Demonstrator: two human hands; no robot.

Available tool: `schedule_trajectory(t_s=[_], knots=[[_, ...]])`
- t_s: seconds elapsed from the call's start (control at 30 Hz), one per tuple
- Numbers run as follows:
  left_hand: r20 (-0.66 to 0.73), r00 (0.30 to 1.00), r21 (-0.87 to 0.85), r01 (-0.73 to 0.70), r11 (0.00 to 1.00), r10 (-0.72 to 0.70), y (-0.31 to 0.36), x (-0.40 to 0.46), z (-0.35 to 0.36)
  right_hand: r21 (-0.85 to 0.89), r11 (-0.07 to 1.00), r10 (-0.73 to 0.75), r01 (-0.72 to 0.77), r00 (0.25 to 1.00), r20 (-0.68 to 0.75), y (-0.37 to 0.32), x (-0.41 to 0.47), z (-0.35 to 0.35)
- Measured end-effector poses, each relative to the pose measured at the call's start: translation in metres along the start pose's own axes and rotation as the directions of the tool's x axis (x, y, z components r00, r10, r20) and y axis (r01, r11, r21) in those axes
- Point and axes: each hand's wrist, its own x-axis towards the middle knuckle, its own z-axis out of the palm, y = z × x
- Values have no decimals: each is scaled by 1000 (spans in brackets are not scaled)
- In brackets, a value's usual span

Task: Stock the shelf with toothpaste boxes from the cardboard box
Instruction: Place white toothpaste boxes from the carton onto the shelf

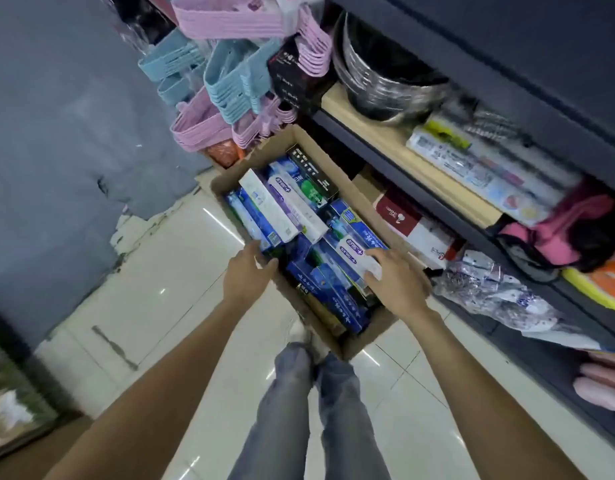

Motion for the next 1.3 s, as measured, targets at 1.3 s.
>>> schedule_trajectory(t_s=[1.3], knots=[[-41, 982, -150, 176, 973, -184, -1, 196, 81, 67, 961, 271, -270, 963, -9, 62, 116, 107]])
